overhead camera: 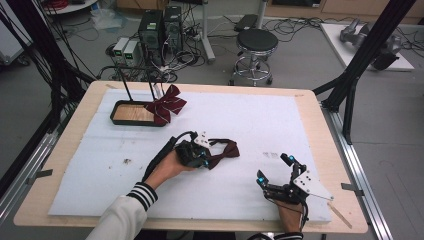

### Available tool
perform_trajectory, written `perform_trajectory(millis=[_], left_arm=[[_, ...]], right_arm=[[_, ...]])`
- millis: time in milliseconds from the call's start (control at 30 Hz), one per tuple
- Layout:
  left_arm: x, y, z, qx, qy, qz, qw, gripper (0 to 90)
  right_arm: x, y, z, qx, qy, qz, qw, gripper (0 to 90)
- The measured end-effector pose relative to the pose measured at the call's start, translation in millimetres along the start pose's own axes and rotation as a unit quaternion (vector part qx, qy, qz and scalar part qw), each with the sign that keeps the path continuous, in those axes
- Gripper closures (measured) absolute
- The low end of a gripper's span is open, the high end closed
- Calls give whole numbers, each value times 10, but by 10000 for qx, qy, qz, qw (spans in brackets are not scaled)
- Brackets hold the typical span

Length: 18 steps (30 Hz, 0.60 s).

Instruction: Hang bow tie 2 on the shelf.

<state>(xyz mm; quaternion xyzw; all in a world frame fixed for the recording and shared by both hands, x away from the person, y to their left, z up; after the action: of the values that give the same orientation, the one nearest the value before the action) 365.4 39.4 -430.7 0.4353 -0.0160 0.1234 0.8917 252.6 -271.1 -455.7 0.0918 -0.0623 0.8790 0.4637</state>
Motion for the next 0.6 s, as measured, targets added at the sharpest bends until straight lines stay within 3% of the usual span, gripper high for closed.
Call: perform_trajectory(millis=[133,267,467,600], left_arm=[[-8,32,6,-97,-14,-9,10000,827],[-31,116,23,-311,-58,127,9994,828],[-85,275,40,-856,-12,283,9959,828],[-104,382,31,-1047,-62,400,9937,827]], right_arm=[[1,0,0,0,5,-5,10000,8],[3,0,-1,17,-7,-2,10000,8],[1,1,0,-5,0,-5,10000,8],[5,-2,-1,21,-4,0,10000,8]])
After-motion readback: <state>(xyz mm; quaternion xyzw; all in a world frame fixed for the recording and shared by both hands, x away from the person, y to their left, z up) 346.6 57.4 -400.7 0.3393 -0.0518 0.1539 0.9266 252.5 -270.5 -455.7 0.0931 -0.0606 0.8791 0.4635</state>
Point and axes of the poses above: each handheld gripper's, and its own axes: y roughly backward along the jaws, z roughly out of its top, x roughly to its left, the point moved 1 cm from there along -y, roughly forward along the jaws, and after that the axes turned 12 degrees about -y, right-handed, at the moved point
